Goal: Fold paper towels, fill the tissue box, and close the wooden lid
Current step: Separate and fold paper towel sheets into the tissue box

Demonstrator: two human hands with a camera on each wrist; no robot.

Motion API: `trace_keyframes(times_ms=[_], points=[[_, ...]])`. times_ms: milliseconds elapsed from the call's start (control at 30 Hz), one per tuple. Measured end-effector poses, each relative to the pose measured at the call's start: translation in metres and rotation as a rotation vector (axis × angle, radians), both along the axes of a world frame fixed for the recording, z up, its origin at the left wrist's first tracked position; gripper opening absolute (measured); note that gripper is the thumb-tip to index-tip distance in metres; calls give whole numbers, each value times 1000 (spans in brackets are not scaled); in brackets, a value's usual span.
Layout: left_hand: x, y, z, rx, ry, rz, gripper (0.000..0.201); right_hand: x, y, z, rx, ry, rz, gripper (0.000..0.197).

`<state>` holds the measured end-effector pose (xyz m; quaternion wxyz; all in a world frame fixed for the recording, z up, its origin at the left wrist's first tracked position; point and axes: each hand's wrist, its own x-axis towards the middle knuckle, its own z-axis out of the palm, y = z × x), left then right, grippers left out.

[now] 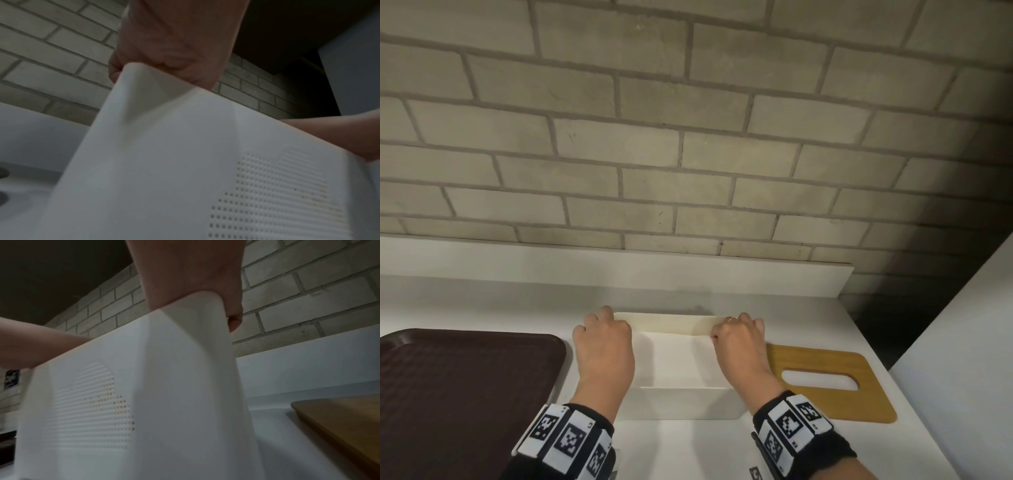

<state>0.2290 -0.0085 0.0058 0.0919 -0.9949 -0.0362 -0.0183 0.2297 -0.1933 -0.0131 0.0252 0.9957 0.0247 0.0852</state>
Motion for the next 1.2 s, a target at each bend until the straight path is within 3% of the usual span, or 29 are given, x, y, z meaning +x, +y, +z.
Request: trace_keyframes(times_ms=[167, 233, 300, 367, 433, 533, 667, 800, 933, 1000, 1100, 1200], points=[[0, -7, 1, -154, -83, -93, 50, -8, 5, 15, 107, -18, 101, 37], [3, -13, 1, -294, -97, -303, 43, -11, 14, 17, 283, 43, 201, 30], [5, -20, -3, -465, 38, -409, 23, -14, 23, 18, 455, 218, 243, 31], [1, -24, -5, -556, 218, -441, 25, -14, 28, 15, 451, 367, 264, 36], [4, -20, -11, -535, 329, -406, 38, -12, 24, 12, 394, 447, 239, 48], [9, -7, -10, -359, 455, -303, 66, -9, 12, 12, 309, 528, 139, 65], [11, 0, -1, -224, 490, -292, 72, -9, 6, 18, 187, 561, 137, 67], [-1, 0, 9, -263, 393, -317, 59, -21, 7, 39, 245, 507, 111, 55], [-33, -2, 14, -531, 69, -349, 50, -66, -31, 74, 546, 236, 94, 39], [-60, -6, 15, -675, -31, -381, 42, -96, -67, 83, 661, 188, 11, 30], [-104, -17, 17, -768, -24, -409, 36, -141, -132, 77, 815, 191, -203, 19], [-134, -32, 12, -795, 43, -441, 33, -179, -178, 54, 724, 183, -406, 11]])
